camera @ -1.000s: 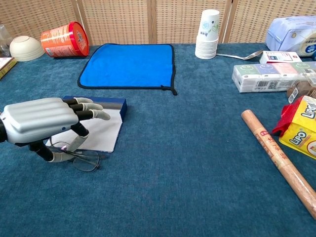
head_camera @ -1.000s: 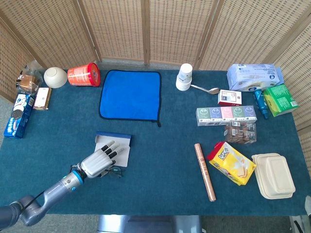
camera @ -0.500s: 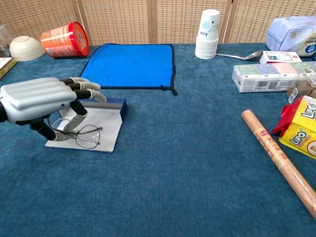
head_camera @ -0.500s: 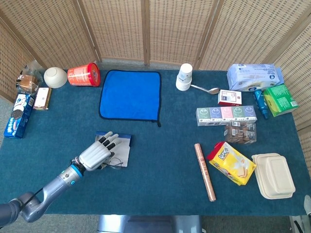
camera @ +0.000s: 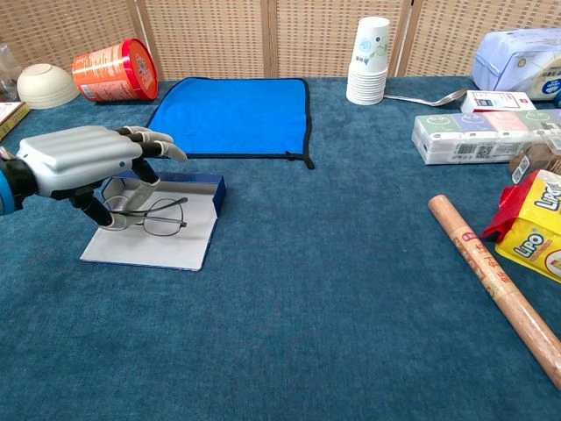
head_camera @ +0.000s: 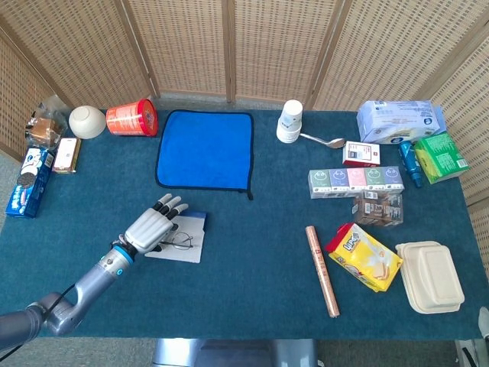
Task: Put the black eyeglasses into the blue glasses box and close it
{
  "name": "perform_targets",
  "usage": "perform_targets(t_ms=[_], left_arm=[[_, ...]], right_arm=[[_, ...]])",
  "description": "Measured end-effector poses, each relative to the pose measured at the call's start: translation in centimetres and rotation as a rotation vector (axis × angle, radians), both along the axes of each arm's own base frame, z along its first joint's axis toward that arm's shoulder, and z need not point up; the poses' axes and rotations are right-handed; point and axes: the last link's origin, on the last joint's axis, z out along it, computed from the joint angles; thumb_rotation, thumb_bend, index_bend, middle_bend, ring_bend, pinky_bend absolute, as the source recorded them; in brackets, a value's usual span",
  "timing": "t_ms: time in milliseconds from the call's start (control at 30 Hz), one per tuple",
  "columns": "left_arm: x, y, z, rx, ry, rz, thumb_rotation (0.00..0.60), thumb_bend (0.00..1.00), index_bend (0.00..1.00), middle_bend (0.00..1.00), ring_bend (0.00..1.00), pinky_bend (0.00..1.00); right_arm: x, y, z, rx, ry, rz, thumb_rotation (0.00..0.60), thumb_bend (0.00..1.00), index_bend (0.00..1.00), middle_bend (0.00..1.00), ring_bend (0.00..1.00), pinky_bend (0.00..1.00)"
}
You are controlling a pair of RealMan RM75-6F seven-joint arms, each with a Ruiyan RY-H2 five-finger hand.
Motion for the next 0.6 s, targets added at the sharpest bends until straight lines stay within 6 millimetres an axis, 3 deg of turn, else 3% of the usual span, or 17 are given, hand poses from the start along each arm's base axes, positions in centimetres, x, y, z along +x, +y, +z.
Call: perform_targets(t_ms=[600], left_arm=[[1.0,3.1,-1.5,0.017,-0.011,0.052,0.600,0.33,0.66,0.09,0.00,0.02]], right_arm=[[-0.1,0.3,0.2,-0.004,-0.005,-0.007,0.396,0.41,0.17,0.29,0.19,0.23]])
